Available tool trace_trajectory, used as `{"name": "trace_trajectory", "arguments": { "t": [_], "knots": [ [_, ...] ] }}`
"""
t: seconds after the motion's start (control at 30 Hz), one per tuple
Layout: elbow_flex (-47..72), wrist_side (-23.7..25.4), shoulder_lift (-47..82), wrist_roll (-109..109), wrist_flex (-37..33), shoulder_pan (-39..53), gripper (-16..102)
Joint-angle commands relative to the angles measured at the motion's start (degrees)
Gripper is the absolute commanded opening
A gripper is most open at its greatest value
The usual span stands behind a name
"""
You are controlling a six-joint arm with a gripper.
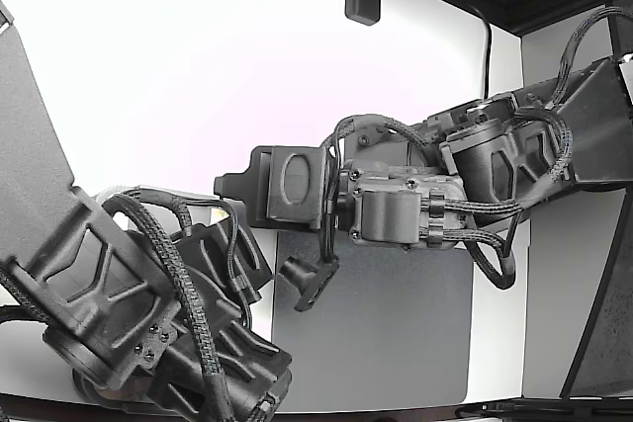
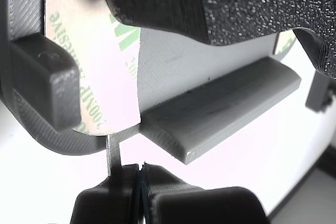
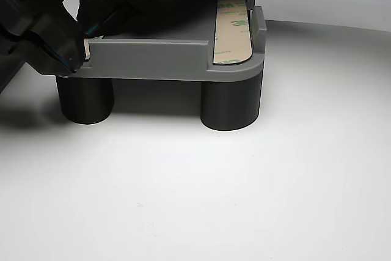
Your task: Peel off protective film from adhesive tape.
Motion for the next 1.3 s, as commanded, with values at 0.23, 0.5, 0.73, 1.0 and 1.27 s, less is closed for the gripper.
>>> {"name": "trace_trajectory", "arguments": {
  "t": [0.23, 0.5, 0.73, 1.0, 1.27],
  "knots": [
    [-1.85, 0.35, 0.79, 0.35, -0.35, 0.0, -11],
    [-2.2, 0.35, 0.62, 0.53, -0.09, 0.09, -11],
    [-2.55, 0.7, 0.62, 1.14, 0.44, 0.7, -11],
    [-3.08, 1.41, 0.44, 1.93, 1.49, 1.49, -11],
    [-3.16, 1.41, 0.62, 2.29, 2.02, 1.67, -11]
  ]
}}
